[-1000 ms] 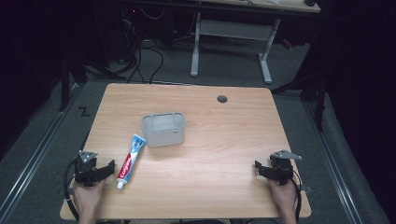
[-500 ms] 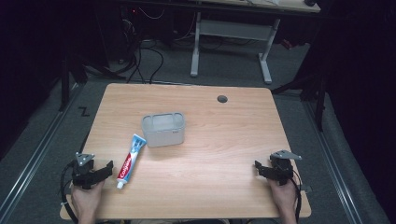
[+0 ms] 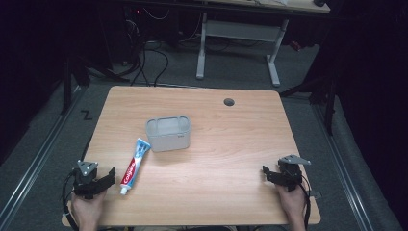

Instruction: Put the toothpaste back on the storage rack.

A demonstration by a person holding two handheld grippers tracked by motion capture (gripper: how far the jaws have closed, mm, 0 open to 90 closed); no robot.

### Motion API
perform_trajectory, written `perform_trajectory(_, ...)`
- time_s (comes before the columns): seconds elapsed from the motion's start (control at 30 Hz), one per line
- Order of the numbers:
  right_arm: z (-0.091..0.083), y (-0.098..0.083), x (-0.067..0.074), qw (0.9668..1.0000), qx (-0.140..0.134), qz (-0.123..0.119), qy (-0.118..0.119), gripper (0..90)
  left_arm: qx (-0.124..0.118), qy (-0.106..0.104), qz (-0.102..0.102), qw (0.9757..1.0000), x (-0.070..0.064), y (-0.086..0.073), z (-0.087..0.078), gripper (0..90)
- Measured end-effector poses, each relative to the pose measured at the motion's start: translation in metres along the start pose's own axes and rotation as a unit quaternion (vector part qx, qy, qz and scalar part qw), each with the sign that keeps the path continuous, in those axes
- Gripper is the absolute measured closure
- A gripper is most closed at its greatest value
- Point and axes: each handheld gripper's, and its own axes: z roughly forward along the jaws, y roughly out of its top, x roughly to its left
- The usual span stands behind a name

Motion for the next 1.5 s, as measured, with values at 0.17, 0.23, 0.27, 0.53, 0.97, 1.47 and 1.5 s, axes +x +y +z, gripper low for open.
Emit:
perform_trajectory(0.17, 0.0, 0.0, 0.0, 1.0, 0.0, 0.0, 0.0, 27.7, -0.011, -0.002, -0.006, 0.9999, -0.002, 0.001, -0.01, 28.4)
perform_trajectory(0.23, 0.0, 0.0, 0.0, 1.0, 0.0, -0.001, 0.0, 27.7, -0.014, -0.002, -0.007, 0.9999, -0.002, 0.0, -0.012, 28.4)
perform_trajectory(0.27, 0.0, 0.0, 0.0, 1.0, 0.0, -0.001, 0.0, 27.7, -0.015, -0.006, -0.006, 0.9998, -0.003, 0.0, -0.014, 28.7)
perform_trajectory(0.53, 0.0, 0.0, 0.0, 1.0, 0.0, -0.001, 0.0, 27.7, -0.017, -0.047, -0.016, 0.9986, 0.0, -0.001, -0.029, 32.8)
perform_trajectory(0.97, 0.0, 0.0, 0.0, 1.0, 0.0, 0.0, 0.0, 27.6, -0.011, -0.074, 0.004, 0.9972, -0.011, -0.01, -0.044, 32.4)
perform_trajectory(1.47, 0.0, 0.0, 0.0, 1.0, 0.0, 0.001, 0.0, 27.6, -0.002, -0.112, 0.042, 0.9928, -0.035, 0.001, -0.042, 33.9)
perform_trajectory(1.5, 0.0, 0.0, 0.0, 1.0, 0.0, 0.001, 0.0, 27.6, 0.0, -0.114, 0.044, 0.9925, -0.037, 0.003, -0.041, 34.0)
